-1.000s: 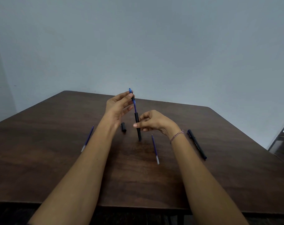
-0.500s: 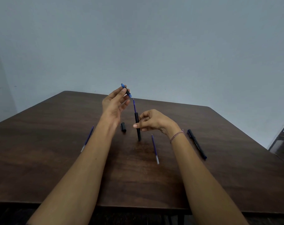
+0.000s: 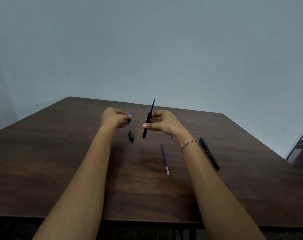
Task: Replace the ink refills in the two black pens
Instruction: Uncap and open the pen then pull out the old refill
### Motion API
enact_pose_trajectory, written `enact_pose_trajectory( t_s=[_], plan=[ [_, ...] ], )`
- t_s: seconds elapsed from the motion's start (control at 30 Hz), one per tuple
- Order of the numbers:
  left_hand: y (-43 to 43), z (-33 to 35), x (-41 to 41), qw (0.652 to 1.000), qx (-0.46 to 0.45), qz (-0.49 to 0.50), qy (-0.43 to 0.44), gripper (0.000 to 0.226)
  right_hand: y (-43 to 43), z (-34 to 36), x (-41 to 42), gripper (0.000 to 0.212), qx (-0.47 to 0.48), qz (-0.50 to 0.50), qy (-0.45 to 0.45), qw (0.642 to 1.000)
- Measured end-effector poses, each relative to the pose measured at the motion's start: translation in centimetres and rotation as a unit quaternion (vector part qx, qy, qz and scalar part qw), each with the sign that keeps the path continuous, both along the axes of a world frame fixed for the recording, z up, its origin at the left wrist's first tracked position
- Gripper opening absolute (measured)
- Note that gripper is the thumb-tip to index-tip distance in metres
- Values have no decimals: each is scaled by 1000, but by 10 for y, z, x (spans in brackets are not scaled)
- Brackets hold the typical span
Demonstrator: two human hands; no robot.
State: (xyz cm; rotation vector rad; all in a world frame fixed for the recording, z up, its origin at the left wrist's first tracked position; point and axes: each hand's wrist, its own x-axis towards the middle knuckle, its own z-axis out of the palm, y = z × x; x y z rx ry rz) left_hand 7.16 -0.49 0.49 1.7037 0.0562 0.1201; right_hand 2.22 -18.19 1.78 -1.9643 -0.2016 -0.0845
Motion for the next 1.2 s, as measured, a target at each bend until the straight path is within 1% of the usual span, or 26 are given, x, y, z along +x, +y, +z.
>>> enact_pose_trajectory(
  t_s=[0.1, 0.13, 0.2, 0.3, 0.43, 0.53, 0.77, 0.9, 1.07, 1.13, 1.17, 1.2],
  plan=[
    [2, -3, 3, 992, 124, 9, 28, 7, 0, 0, 1, 36, 1, -9, -13, 1000],
    [3, -4, 3, 988, 152, 12, 37, 7, 0, 0, 2, 37, 5, -14, -16, 1000],
    [6, -6, 1, 977, 204, 16, 52, 7, 0, 0, 2, 32, 28, -22, -33, 999],
    [8, -6, -1, 962, 262, 15, 72, 15, 0, 1, 2, 24, 57, -37, -73, 995],
    [8, -2, -9, 943, 318, 15, 98, 22, -1, 1, 2, 32, 61, -43, -83, 994],
    [9, -1, -10, 933, 344, 17, 104, 23, -1, 0, 2, 35, 59, -41, -76, 995],
    [8, -3, -9, 931, 351, 21, 102, 23, -1, -1, 3, 25, 65, -40, -73, 994],
    [8, -6, -6, 931, 349, 30, 101, 30, -1, -2, 3, 24, 63, -37, -73, 995],
    [9, -9, -2, 918, 383, 45, 90, 40, -1, -2, 3, 27, 53, -40, -69, 995],
    [10, -9, -3, 911, 400, 79, 63, 40, -1, -2, 3, 28, 50, -42, -68, 996],
    [9, -8, -3, 914, 393, 96, 36, 37, -1, -2, 3, 28, 49, -42, -66, 996],
    [7, -7, -2, 925, 365, 103, 3, 33, -1, -2, 3, 28, 49, -41, -63, 996]
  ],
)
